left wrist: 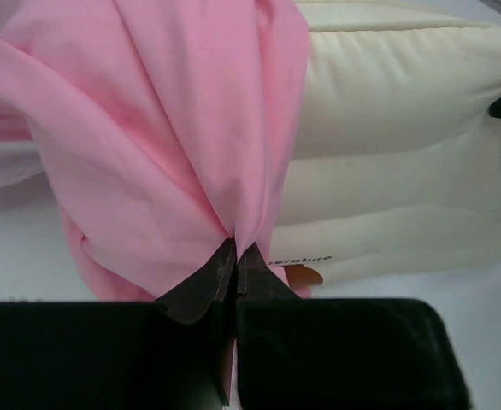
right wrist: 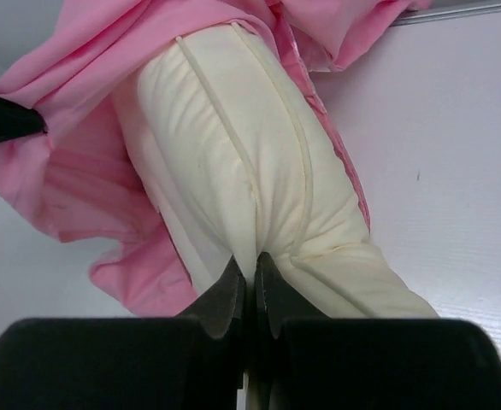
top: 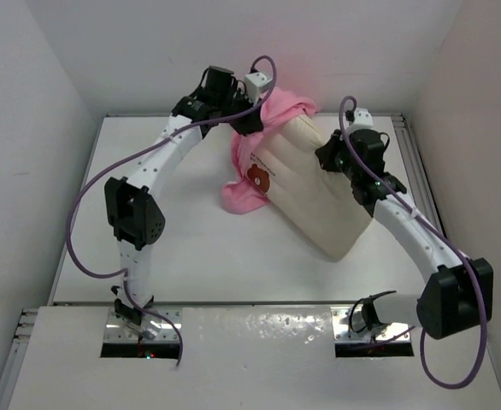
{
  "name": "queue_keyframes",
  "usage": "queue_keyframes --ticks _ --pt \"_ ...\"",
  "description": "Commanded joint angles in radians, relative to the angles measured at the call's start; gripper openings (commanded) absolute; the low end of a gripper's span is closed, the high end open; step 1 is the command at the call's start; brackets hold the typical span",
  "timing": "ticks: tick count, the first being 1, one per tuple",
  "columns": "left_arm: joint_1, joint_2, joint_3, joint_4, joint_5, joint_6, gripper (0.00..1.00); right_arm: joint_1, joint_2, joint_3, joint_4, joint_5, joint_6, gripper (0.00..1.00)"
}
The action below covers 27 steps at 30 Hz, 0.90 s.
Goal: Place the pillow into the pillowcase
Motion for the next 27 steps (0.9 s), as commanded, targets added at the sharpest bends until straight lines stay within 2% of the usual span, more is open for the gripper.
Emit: queue_keyframes --ticks 1,2,3,5,6,9,14,17,18,21,24,27 --pt "-0.013 -0.047 -0.064 -0.047 0.148 -0.019 0.01 0.056 -0.063 -0.039 0.092 0.082 0.017 0.0" --pt "-0.013 -0.047 -0.076 -0.046 0.168 -0.01 0.05 0.063 -0.066 -0.052 0.09 0.088 0.018 0.0" --pt "-0.014 -0.044 -0.087 -0.046 0.176 -0.004 0.22 0.064 -0.063 -0.055 0.086 0.089 0.034 0.0" --pt "-0.014 -0.042 -0.105 -0.052 0.163 0.03 0.49 0.064 -0.058 -0.065 0.077 0.088 0.046 0.0" --pt "-0.013 -0.044 -0.105 -0.067 0.152 0.042 0.69 0.064 -0.056 -0.07 0.075 0.085 0.049 0.0" --pt "0.036 -0.056 -0.095 -0.054 0.107 0.039 0.83 0.062 -0.053 -0.102 0.081 0.08 0.072 0.0" --pt "0.19 -0.105 -0.194 0.141 0.152 -0.158 0.98 0.047 -0.035 -0.18 0.103 0.071 0.13 0.0" --pt "0.192 -0.091 -0.245 0.132 0.023 -0.076 0.97 0.034 -0.009 -0.208 0.113 0.053 0.153 0.0" --pt "0.169 -0.084 -0.266 0.137 -0.091 -0.05 0.95 0.034 -0.006 -0.211 0.112 0.045 0.157 0.0" --pt "0.152 -0.021 -0.293 0.141 -0.195 -0.005 0.92 0.036 0.003 -0.228 0.115 0.04 0.166 0.0" --pt "0.153 0.065 -0.219 0.131 -0.21 -0.016 0.92 0.036 -0.001 -0.239 0.106 0.04 0.167 0.0" --pt "0.153 0.11 -0.178 0.14 -0.108 -0.025 0.93 0.036 -0.007 -0.243 0.081 0.049 0.161 0.0"
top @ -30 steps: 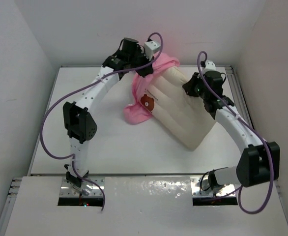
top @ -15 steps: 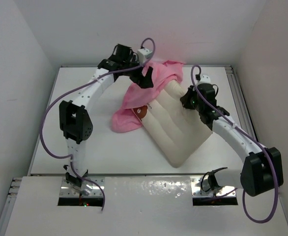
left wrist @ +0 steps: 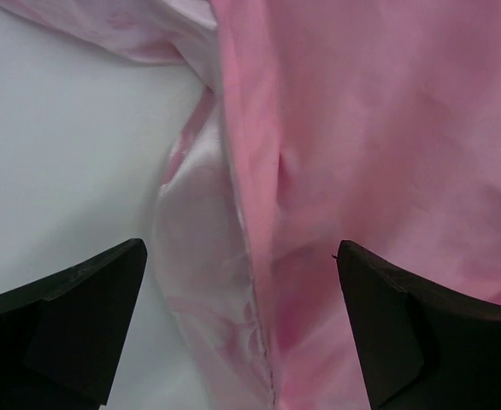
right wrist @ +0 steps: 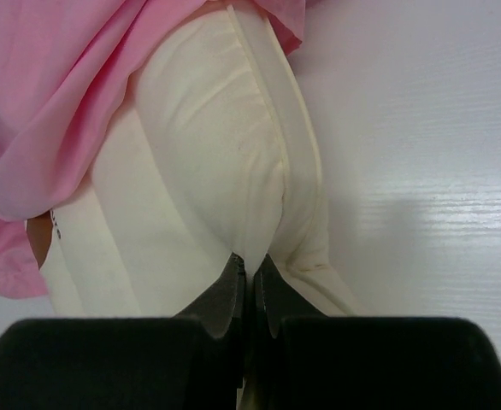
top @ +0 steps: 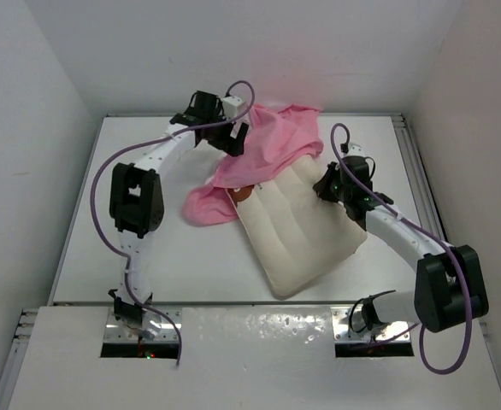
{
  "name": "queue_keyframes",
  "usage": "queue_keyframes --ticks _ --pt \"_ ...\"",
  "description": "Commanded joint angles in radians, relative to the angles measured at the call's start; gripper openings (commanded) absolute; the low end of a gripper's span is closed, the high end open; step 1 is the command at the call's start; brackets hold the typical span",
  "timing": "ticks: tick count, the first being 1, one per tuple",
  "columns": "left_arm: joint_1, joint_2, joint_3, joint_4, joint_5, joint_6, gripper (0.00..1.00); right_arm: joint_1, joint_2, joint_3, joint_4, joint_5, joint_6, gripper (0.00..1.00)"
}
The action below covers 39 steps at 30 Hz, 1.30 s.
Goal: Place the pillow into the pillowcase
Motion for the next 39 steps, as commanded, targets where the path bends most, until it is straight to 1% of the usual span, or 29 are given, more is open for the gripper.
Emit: queue_keyframes --ticks 1,3,5,6,7,8,9,11,13,15,16,17,19,22,24,25,26,27,28,29,30,31,32,33,34,35,37,38,39 --pt "-0.005 0.026 0.054 0.05 0.066 0.01 0.93 0.004 -0.025 0.007 0.056 -0.002 0.015 0.0" --pt "-0.017 0.027 0.025 0.065 0.09 0.025 0.93 0.002 -0.028 0.001 0.052 0.007 0.015 0.0" --pt "-0.034 0.038 0.005 0.076 0.024 0.048 0.86 0.004 -0.026 -0.002 0.057 0.013 0.022 0.0" --pt "-0.039 0.061 -0.006 0.07 -0.007 0.063 0.79 0.004 -0.017 -0.007 0.06 0.013 0.026 0.0" --pt "-0.036 0.075 -0.004 0.063 -0.05 0.066 0.56 -0.001 -0.013 -0.015 0.074 0.006 0.044 0.0" --pt "-0.032 0.088 0.003 0.052 -0.059 0.065 0.37 -0.008 -0.007 -0.022 0.086 -0.002 0.057 0.0" --pt "-0.026 0.108 0.017 0.027 -0.071 0.056 0.0 -0.013 0.004 -0.031 0.1 -0.007 0.092 0.0" --pt "0.001 0.101 0.022 0.004 -0.046 0.033 0.0 -0.051 0.01 -0.088 0.158 0.001 0.144 0.0" --pt "0.032 0.048 -0.016 -0.004 0.007 0.013 0.0 -0.124 0.02 -0.175 0.247 0.006 0.267 0.0" --pt "0.059 -0.006 -0.076 0.027 0.021 0.004 0.0 -0.169 0.023 -0.231 0.307 -0.002 0.384 0.0" --pt "0.069 -0.037 -0.154 0.044 0.025 0.0 0.0 -0.194 0.021 -0.255 0.353 0.004 0.412 0.0" --pt "0.076 -0.09 -0.199 0.079 0.022 -0.009 0.0 -0.197 0.018 -0.284 0.364 0.016 0.429 0.0" --pt "0.101 -0.129 -0.3 0.101 0.024 -0.013 0.0 -0.189 0.018 -0.288 0.335 0.059 0.43 0.0" --pt "0.127 -0.161 -0.374 0.122 0.039 -0.03 0.0 -0.182 0.023 -0.301 0.316 0.081 0.453 0.0" --pt "0.123 -0.157 -0.417 0.11 0.044 -0.023 0.0 -0.182 0.036 -0.312 0.325 0.043 0.439 0.0" --pt "0.118 -0.148 -0.438 0.101 0.068 -0.01 0.0 -0.174 0.059 -0.282 0.321 -0.012 0.408 0.01" --pt "0.112 -0.143 -0.444 0.096 0.074 -0.009 0.0 -0.16 0.072 -0.247 0.292 -0.013 0.367 0.1" --pt "0.1 -0.135 -0.447 0.095 0.08 -0.004 0.0 -0.121 0.078 -0.21 0.233 -0.005 0.251 0.23" --pt "0.095 -0.134 -0.451 0.093 0.09 -0.003 0.0 -0.098 0.085 -0.168 0.104 0.028 0.188 0.38" --pt "0.095 -0.125 -0.448 0.093 0.094 -0.009 0.0 -0.072 0.087 -0.095 0.053 0.068 0.13 0.63" --pt "0.096 -0.122 -0.432 0.089 0.099 -0.013 0.02 -0.048 0.082 -0.066 0.007 0.155 0.03 0.69" --pt "0.098 -0.118 -0.42 0.082 0.1 -0.015 0.05 -0.013 0.073 -0.042 -0.065 0.192 -0.009 0.74" --pt "0.101 -0.115 -0.403 0.058 0.096 -0.012 0.13 -0.001 0.058 -0.009 -0.084 0.225 -0.044 0.82" --pt "0.106 -0.115 -0.367 0.047 0.091 -0.01 0.16 0.014 0.024 0.004 -0.095 0.263 -0.101 0.93" --pt "0.107 -0.125 -0.35 0.035 0.088 -0.007 0.21 0.024 0.003 0.033 -0.118 0.28 -0.128 0.99" --pt "0.109 -0.132 -0.337 0.017 0.088 -0.003 0.32 0.034 -0.016 0.048 -0.127 0.297 -0.183 0.99" --pt "0.113 -0.16 -0.325 0.001 0.088 0.006 0.45 0.085 -0.051 0.095 -0.148 0.364 -0.239 0.99" --pt "0.115 -0.196 -0.328 -0.005 0.087 0.01 0.57 0.109 -0.053 0.111 -0.153 0.38 -0.268 0.99" --pt "0.115 -0.218 -0.335 -0.007 0.088 0.014 0.61 0.166 -0.048 0.125 -0.162 0.395 -0.329 0.98"
